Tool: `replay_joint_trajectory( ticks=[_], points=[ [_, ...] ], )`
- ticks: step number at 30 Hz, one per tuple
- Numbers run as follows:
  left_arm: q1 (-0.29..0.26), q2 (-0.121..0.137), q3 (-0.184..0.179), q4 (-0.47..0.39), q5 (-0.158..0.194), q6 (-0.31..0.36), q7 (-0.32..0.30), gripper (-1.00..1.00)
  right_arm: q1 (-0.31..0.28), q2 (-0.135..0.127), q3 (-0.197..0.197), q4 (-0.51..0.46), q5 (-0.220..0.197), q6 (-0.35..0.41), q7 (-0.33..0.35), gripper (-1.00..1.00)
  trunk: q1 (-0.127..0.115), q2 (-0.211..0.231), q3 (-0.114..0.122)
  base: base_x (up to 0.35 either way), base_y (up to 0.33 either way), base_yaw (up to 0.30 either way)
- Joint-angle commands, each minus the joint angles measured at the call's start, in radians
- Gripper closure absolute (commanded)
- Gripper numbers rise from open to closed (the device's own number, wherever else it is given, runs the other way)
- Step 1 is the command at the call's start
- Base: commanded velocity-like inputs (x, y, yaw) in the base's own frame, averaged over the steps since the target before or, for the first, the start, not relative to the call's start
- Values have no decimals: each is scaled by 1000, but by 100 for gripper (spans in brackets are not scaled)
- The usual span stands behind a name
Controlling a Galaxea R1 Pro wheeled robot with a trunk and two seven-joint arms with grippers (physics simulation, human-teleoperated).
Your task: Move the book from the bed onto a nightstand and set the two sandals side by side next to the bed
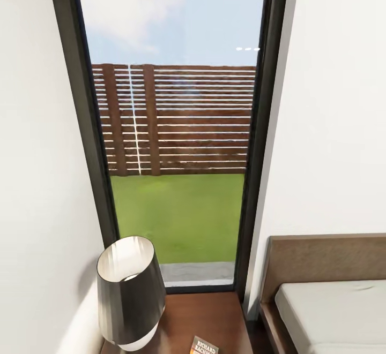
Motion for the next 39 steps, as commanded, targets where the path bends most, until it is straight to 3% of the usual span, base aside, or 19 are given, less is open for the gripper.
replay_joint_trajectory(
  ticks=[1, 21, 23, 24, 28, 39],
  points=[
    [-1, 0, -2, 1, 9, -2, -5, -100, -2, 0, 6, 3, -9, 0, 2, -100, 0, -1, -2, 0, 0, 0],
    [0, -1, 2, -3, 8, -4, -1, -100, -1, 3, 9, 2, -9, -3, -7, -100, 0, -1, -2, 0, 0, 0],
    [0, -1, 0, -2, 8, -4, -1, -100, -1, 31, 9, 2, -11, -4, -7, -100, 0, -1, -2, 0, 0, 0],
    [0, -2, 0, -2, 8, -4, -1, -100, -1, 67, 9, 2, -10, -4, -7, -100, 0, -1, -2, 0, 0, 0],
    [0, -3, -1, -2, 8, -4, -1, -100, -1, 132, 7, 2, -8, -4, -7, -100, 0, -1, -2, 0, 0, 0],
    [0, -4, -1, -2, 8, -4, -1, -100, -1, 144, 8, 2, -8, -4, -7, -100, 0, -1, -2, 0, 0, 0]
  ],
)
